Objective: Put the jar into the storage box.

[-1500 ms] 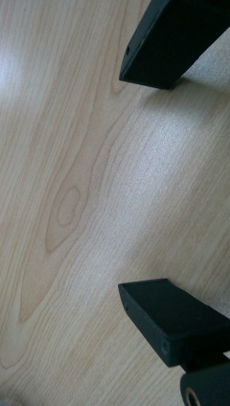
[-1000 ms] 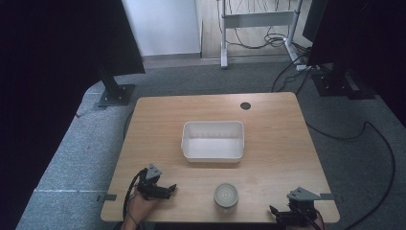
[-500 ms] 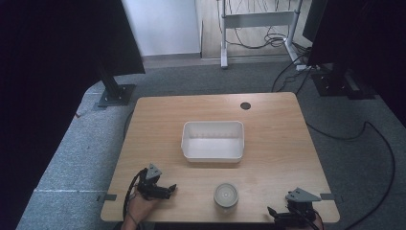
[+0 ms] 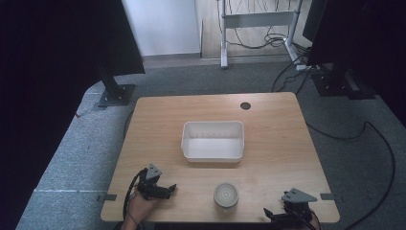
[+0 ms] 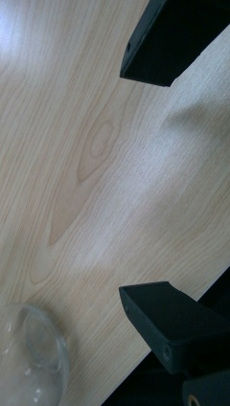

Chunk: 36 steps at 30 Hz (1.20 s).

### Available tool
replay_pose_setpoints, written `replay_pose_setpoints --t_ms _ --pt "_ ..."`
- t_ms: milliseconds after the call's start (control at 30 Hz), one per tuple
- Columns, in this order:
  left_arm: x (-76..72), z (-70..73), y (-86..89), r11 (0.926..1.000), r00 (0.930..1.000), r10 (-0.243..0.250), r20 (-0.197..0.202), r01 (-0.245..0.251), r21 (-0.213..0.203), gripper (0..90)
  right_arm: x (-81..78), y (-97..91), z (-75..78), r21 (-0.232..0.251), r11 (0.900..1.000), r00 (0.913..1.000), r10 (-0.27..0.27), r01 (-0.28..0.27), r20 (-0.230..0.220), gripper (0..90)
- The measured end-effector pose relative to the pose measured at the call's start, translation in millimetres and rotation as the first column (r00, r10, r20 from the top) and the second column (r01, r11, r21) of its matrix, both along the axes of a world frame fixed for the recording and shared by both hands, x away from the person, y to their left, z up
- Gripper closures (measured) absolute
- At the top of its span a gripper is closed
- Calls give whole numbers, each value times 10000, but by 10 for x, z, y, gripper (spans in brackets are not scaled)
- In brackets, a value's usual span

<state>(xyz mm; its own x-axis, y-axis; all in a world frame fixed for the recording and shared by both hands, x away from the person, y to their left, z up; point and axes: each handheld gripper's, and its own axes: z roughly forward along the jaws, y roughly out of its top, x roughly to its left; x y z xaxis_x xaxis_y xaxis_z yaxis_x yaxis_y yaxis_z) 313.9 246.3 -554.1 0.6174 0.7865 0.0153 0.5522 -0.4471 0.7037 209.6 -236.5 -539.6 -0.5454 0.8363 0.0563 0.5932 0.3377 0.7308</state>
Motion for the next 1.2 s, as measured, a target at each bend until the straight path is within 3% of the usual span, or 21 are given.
replay_pose_setpoints --t_ms 767,1200 --pt "0 0 1 10000 10000 12 4 -12 2 5 -13 228 41 262 9973 9975 676 -681 196 5" --pt "2 0 1 10000 10000 80 8 -80 -11 5 1 420 70 314 9911 9912 1281 -1292 339 0"
